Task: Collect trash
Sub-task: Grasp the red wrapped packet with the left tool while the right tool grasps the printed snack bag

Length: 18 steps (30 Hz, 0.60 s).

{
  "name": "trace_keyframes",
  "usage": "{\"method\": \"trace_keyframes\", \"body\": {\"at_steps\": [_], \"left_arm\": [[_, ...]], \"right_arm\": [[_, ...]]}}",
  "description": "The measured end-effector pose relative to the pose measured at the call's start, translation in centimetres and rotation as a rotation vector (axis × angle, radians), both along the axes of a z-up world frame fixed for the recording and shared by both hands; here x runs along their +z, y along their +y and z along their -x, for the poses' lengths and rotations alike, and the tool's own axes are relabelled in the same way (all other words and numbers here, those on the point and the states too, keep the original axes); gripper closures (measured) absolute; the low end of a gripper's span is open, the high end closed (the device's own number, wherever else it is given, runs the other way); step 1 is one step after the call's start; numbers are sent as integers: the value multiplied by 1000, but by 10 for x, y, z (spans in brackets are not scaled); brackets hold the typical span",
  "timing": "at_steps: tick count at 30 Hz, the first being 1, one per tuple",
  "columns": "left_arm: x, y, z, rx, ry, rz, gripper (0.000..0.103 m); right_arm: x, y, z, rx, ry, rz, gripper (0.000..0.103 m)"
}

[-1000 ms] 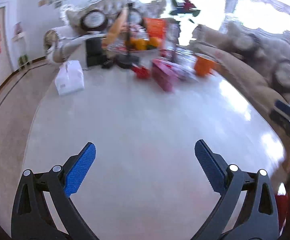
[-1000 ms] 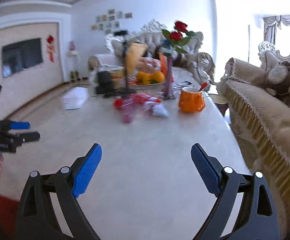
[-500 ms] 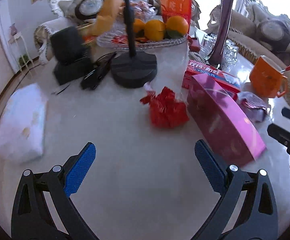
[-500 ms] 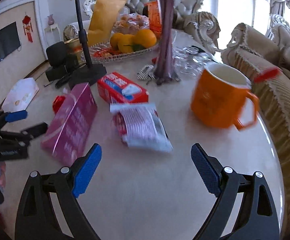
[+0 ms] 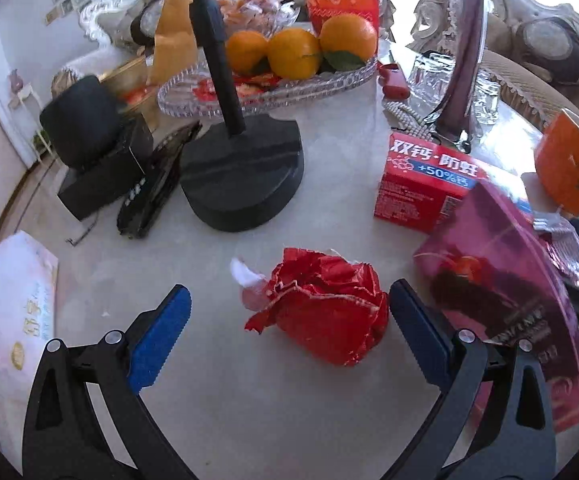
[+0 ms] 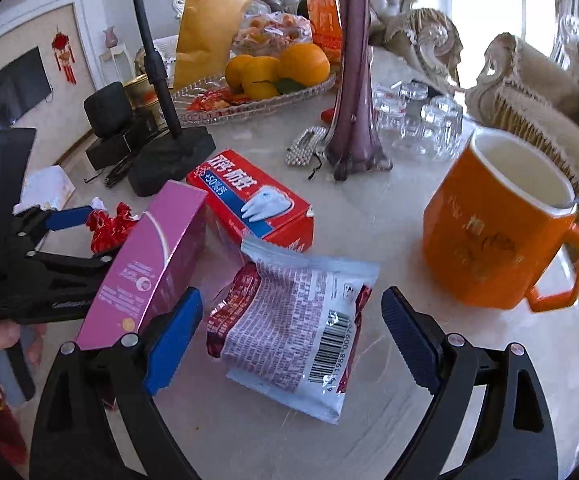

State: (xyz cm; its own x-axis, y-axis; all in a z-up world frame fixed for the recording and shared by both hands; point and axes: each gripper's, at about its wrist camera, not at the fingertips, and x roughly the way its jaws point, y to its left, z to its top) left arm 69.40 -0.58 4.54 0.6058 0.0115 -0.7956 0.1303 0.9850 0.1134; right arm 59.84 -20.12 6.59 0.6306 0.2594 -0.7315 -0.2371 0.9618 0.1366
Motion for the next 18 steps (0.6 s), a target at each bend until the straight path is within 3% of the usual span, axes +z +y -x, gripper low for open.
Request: {"method": "trace_keyframes", "body": {"at_steps": [11,13,15,18], "left_arm": [[-5,6,-9,44,36,35,8],[-4,6,-6,15,37,70,23],[-1,5,0,7,21,75,50],[0,5,6,11,13,66,58]], "right_arm": [[-5,-2,-2,45,55,-48,18],[-4,-2,-1,59,51,-54,21],[-3,0,1,89,44,-68,35],[-3,2,1,118,70,-106,49]]}}
